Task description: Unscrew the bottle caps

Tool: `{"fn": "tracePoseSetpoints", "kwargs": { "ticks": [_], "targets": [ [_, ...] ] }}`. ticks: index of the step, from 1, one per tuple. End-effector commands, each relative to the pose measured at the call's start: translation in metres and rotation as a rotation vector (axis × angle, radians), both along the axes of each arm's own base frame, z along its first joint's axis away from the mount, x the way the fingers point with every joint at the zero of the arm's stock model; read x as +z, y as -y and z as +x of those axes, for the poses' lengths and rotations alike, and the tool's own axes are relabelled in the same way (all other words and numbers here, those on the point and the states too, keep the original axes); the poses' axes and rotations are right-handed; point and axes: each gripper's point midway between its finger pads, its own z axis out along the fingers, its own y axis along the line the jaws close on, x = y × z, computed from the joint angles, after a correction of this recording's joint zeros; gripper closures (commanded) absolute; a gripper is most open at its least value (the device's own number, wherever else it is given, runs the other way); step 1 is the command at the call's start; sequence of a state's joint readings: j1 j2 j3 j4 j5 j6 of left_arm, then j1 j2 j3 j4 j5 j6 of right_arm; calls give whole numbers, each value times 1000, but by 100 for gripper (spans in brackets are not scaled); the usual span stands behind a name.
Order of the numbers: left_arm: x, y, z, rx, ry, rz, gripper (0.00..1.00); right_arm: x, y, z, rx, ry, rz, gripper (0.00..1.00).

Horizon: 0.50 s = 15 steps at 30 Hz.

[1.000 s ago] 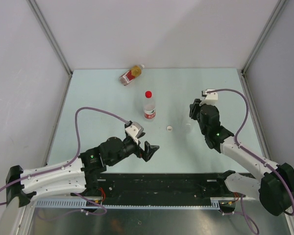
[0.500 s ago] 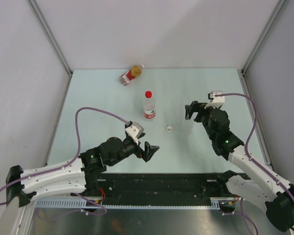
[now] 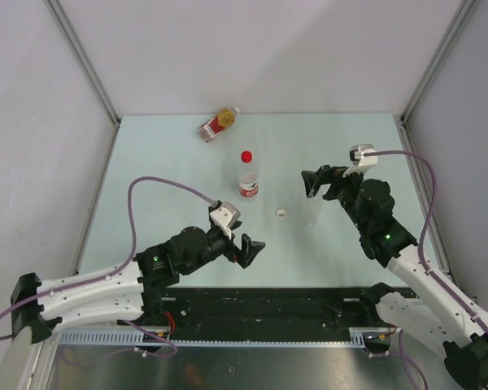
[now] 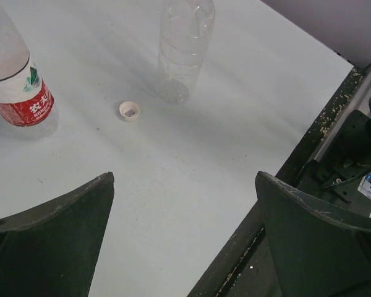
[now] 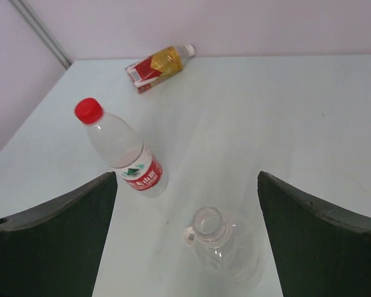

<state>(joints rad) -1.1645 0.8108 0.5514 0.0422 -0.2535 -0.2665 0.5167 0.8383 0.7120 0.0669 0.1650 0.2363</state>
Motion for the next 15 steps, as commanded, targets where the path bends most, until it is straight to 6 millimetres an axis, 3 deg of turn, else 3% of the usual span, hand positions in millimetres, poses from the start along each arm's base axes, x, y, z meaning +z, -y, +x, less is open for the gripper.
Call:
{"fn": "tracePoseSetpoints", "kwargs": {
  "ticks": [1, 15],
  "targets": [
    [6, 3, 9, 29, -34, -37, 1, 36, -9, -9, 66, 61, 50, 1],
    [-10, -13, 95, 235, -171, 66, 1, 37, -11, -16, 123, 49, 30, 1]
  ]
}}
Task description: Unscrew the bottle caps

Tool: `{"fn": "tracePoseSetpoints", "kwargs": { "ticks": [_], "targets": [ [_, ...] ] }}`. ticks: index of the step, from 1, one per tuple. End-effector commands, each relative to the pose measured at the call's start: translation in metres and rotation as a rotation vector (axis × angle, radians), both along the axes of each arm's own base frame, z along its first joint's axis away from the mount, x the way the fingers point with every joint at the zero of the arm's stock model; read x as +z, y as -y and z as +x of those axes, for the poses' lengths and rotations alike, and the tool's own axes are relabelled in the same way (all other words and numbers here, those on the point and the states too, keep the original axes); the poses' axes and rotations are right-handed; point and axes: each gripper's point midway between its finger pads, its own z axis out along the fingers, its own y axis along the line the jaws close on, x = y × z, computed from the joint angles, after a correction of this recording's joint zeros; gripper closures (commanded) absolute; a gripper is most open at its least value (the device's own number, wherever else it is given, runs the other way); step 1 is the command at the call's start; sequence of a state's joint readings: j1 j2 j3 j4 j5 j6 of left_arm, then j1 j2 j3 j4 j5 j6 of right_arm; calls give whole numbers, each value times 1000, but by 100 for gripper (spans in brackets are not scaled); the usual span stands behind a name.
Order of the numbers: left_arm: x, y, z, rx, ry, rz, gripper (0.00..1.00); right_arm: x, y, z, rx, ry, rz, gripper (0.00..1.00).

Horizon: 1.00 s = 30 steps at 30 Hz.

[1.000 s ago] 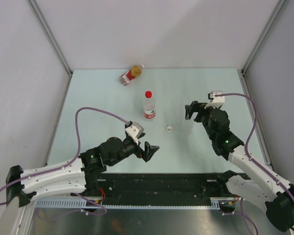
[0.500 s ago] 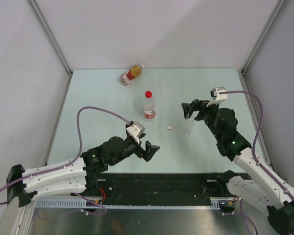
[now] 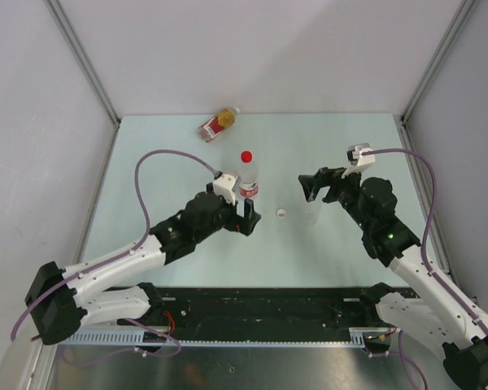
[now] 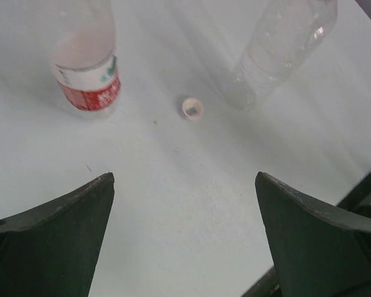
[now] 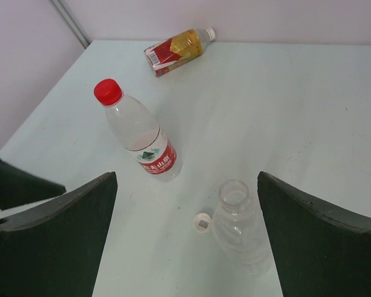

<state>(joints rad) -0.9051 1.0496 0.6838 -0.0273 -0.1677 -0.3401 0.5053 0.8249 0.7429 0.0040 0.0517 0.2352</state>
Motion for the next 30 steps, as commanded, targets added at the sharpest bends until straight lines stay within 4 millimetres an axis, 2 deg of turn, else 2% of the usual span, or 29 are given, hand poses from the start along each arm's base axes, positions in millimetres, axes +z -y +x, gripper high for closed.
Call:
{"fn": "tracePoseSetpoints", "kwargs": {
  "ticks": [1, 7, 15, 23, 28, 30],
  "targets": [
    [19, 0, 30, 52, -5, -10, 1, 34, 0, -6, 34, 67, 41, 1],
    [15, 0, 75, 128, 15, 99, 1, 40, -2, -8, 64, 75, 53, 1],
    [1, 0, 128, 244, 6, 242, 1, 26, 7, -4, 38, 37, 3, 1],
    [-24, -4, 158, 296, -18, 319, 0, 21, 12, -1, 27, 26, -10, 1],
    [-37, 5, 173, 282, -16, 362, 1, 18, 13, 1, 23, 14, -14, 1],
    [-41, 12, 178, 253, -14, 371, 6, 17, 13, 1, 22, 11, -15, 1]
  ]
}}
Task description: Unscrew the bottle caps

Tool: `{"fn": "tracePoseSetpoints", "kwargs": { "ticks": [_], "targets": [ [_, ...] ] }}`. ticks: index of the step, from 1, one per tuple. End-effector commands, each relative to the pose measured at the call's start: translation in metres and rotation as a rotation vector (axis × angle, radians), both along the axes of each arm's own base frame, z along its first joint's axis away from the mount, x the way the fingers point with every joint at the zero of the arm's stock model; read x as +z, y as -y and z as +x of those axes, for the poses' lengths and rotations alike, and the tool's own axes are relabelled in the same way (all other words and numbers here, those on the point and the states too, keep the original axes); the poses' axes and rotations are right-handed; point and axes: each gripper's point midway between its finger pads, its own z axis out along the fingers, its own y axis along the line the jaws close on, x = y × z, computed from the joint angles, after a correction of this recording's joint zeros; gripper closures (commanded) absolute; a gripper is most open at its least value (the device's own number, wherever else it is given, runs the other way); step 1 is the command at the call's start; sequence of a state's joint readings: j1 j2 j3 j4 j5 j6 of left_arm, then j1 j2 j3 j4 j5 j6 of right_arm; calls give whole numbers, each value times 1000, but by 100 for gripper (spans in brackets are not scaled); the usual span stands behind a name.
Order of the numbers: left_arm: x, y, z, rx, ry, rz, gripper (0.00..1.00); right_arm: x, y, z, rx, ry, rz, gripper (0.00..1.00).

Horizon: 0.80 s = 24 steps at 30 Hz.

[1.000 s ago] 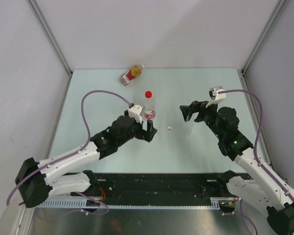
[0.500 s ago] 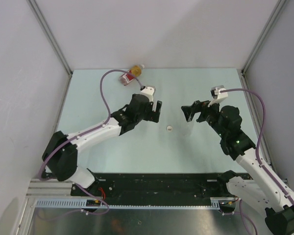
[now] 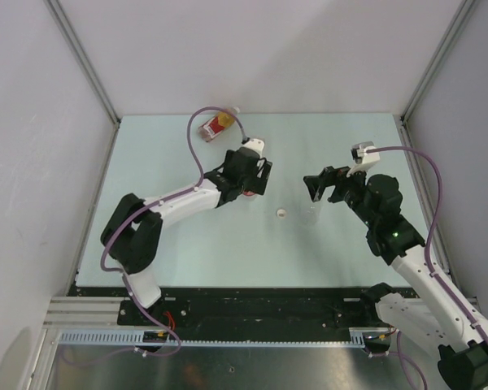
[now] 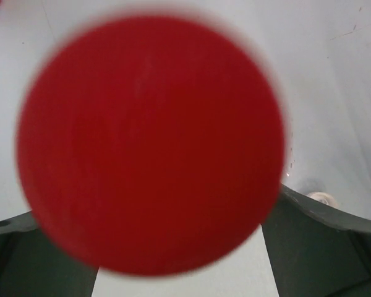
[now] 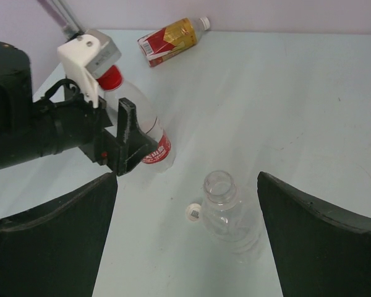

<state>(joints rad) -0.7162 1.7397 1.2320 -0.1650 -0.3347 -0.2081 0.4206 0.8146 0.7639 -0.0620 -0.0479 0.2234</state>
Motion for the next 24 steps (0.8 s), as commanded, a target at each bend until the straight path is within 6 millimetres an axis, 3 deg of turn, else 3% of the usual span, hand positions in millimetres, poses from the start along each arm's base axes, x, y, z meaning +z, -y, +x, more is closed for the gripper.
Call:
{"fn": "tracePoseSetpoints", "kwargs": {
  "ticks": [1, 6, 10, 17, 24],
  "targets": [
    [11, 13, 21, -40, 49, 21, 10, 19, 0, 2, 6, 39, 2, 1],
    [4, 22, 24, -92, 47, 28, 35, 17, -1, 3, 11, 34, 3, 1],
    [13, 23, 21, -123, 75, 15, 48, 18, -4, 3, 27, 35, 14, 1],
    [38, 22, -1, -215, 101, -31, 53, 27, -11, -2, 71, 44, 46, 1],
    [82, 18, -52, -356, 134, -167, 53, 43, -20, -15, 141, 48, 91, 1]
  ]
}}
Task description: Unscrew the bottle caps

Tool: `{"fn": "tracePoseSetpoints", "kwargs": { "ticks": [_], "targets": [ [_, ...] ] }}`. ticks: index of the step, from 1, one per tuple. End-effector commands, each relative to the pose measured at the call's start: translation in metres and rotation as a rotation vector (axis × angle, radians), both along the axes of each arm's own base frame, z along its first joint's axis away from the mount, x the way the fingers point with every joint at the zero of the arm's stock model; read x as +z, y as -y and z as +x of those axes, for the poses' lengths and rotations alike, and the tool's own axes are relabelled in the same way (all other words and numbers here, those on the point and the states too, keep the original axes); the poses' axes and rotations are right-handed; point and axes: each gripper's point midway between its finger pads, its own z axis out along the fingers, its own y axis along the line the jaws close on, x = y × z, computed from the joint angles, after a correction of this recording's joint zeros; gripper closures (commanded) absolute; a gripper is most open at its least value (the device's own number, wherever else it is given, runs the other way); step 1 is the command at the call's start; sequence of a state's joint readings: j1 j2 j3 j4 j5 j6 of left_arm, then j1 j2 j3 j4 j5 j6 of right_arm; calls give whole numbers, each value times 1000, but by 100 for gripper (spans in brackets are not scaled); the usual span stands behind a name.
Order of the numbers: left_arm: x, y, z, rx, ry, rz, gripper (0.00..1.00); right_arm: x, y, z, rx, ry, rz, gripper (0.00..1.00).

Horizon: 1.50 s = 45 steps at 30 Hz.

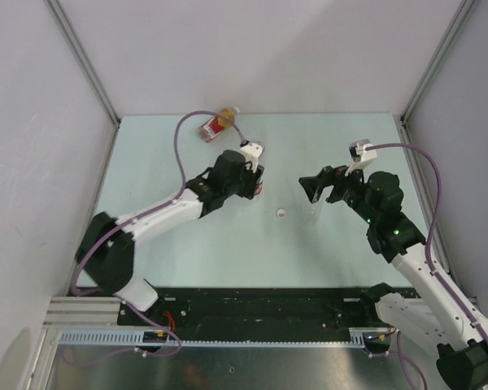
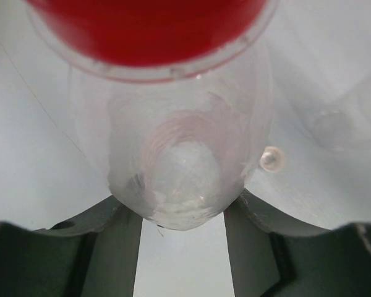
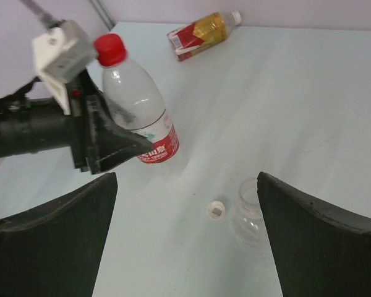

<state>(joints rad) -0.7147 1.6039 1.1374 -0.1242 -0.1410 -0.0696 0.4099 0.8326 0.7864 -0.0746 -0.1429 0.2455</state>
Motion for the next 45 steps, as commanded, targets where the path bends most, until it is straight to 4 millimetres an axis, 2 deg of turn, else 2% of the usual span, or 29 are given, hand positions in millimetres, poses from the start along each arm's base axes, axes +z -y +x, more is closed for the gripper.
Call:
{"fn": "tracePoseSetpoints", "kwargs": {
  "ticks": [1, 4, 9, 14, 17, 22, 27, 34, 37, 39, 42, 43, 45],
  "targets": [
    [64, 8, -35, -160, 85, -167, 53, 42, -10, -13, 75, 69, 77, 1],
    [81, 10, -70, -287, 82, -243, 53, 51, -20, -23, 151, 74, 104, 1],
    [107, 12, -132, -521, 90, -356, 52, 68, -53, -49, 406, 75, 160, 1],
    [119, 18, -177, -709, 67, -424, 51, 86, -80, -80, 649, 86, 232, 1],
    [119, 23, -196, -794, 31, -448, 52, 92, -93, -95, 736, 106, 247, 1],
    [111, 31, -211, -843, -12, -439, 54, 95, -112, -110, 820, 118, 266, 1],
    [107, 35, -217, -860, -38, -430, 56, 98, -120, -114, 832, 121, 284, 4],
    [100, 41, -225, -875, -74, -411, 57, 102, -125, -113, 830, 122, 306, 16],
    [98, 43, -228, -880, -87, -407, 57, 100, -129, -114, 840, 120, 304, 27],
    [98, 43, -228, -879, -94, -405, 57, 97, -132, -114, 854, 112, 303, 47],
    [101, 42, -230, -874, -102, -405, 56, 93, -136, -113, 872, 89, 301, 83],
    [103, 41, -230, -870, -100, -408, 55, 93, -137, -112, 872, 85, 301, 92],
    [108, 40, -229, -855, -93, -414, 49, 93, -137, -111, 863, 81, 301, 98]
  ]
}}
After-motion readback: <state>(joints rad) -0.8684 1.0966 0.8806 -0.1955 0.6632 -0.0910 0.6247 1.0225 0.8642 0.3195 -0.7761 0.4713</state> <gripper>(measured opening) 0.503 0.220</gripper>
